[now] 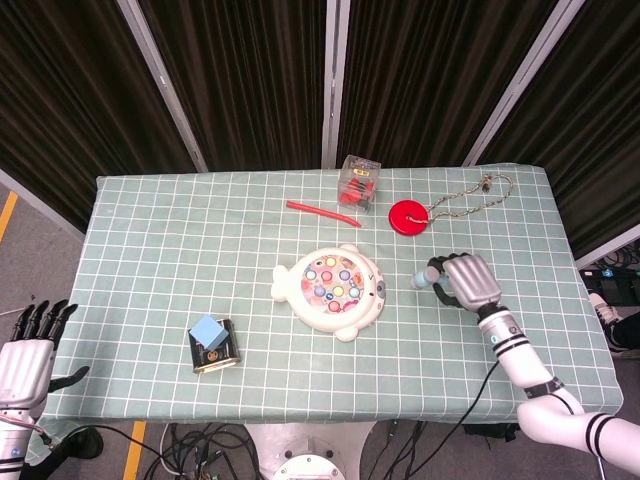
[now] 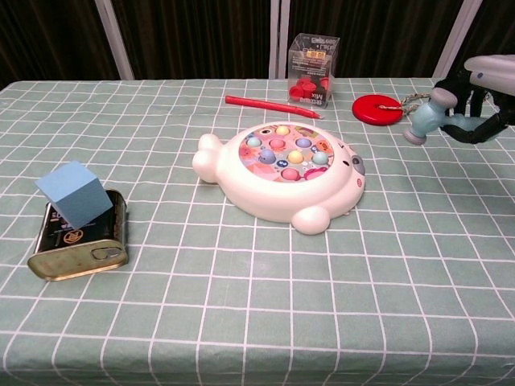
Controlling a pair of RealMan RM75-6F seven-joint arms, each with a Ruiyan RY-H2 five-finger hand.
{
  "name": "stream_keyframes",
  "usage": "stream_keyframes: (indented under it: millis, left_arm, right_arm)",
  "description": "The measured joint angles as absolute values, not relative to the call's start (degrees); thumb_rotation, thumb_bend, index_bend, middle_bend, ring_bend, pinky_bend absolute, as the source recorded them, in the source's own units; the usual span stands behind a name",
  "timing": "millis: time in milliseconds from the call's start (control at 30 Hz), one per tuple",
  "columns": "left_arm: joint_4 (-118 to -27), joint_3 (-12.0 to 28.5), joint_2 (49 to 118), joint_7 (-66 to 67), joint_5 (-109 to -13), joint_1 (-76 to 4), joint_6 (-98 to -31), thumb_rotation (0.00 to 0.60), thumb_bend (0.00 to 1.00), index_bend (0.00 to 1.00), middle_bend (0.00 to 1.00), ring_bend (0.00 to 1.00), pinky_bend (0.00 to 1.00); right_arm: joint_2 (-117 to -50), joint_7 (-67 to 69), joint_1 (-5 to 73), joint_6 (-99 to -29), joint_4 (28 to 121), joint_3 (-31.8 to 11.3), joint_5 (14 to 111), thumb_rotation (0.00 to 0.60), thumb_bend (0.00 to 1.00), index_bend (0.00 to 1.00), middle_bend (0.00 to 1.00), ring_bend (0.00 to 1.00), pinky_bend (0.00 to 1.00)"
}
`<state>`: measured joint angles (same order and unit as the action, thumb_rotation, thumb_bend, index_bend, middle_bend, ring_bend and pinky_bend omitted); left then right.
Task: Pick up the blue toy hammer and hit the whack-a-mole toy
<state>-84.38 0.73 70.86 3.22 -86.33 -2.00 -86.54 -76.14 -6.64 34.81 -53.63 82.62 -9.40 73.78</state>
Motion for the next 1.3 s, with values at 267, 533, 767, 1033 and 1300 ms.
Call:
stream_keyframes:
  millis: [267, 533, 767, 1033, 1300]
  left_arm:
    - [-84.6, 0.7, 70.9, 3.5, -86.4, -2.1, -86.4, 0.600, 0.06, 0.11, 0.08, 0.00, 0.00]
    - [-84.3, 0.7, 70.9, 3.2, -86.1, -2.0, -86.3, 0.600, 0.06, 0.11, 0.08, 0.00, 0.00]
    - [-83.7, 0.7, 71.1, 2.7, -85.9, -1.9, -86.2, 0.600, 0.06, 0.11, 0.08, 0.00, 0.00]
    - [-83.2, 0.7, 71.2, 2.3, -85.9, -1.7, -86.5, 0.600, 0.06, 0.11, 0.08, 0.00, 0.00]
    - [-83.2, 0.7, 71.3, 2.3, -86.1, -1.6, -86.8, 0.600, 0.06, 0.11, 0.08, 0.00, 0.00]
  right_arm:
    - [-75.5, -12.9, 41.7, -48.2, 86.8, -11.7, 72.9, 0.600, 0.78, 0.60, 0.60, 0.44, 0.55]
    - [-81.5, -18.1, 48.2, -43.3, 84.9, -12.9, 67.2, 0.600, 0.78, 0.61, 0.60, 0.45, 0.57]
    - [-84.9, -21.9, 51.0, -42.8, 82.6, -12.6, 64.0, 0.600, 0.78, 0.61, 0.60, 0.45, 0.57]
    - [-84.7, -23.0, 51.7, -43.7, 83.7, -11.6, 62.8, 0.600, 0.78, 0.62, 0.61, 0.46, 0.57]
    - [-85.4, -24.6, 52.6, -43.8, 83.4, -10.3, 61.3, 0.600, 0.78, 0.62, 0.61, 0.46, 0.57]
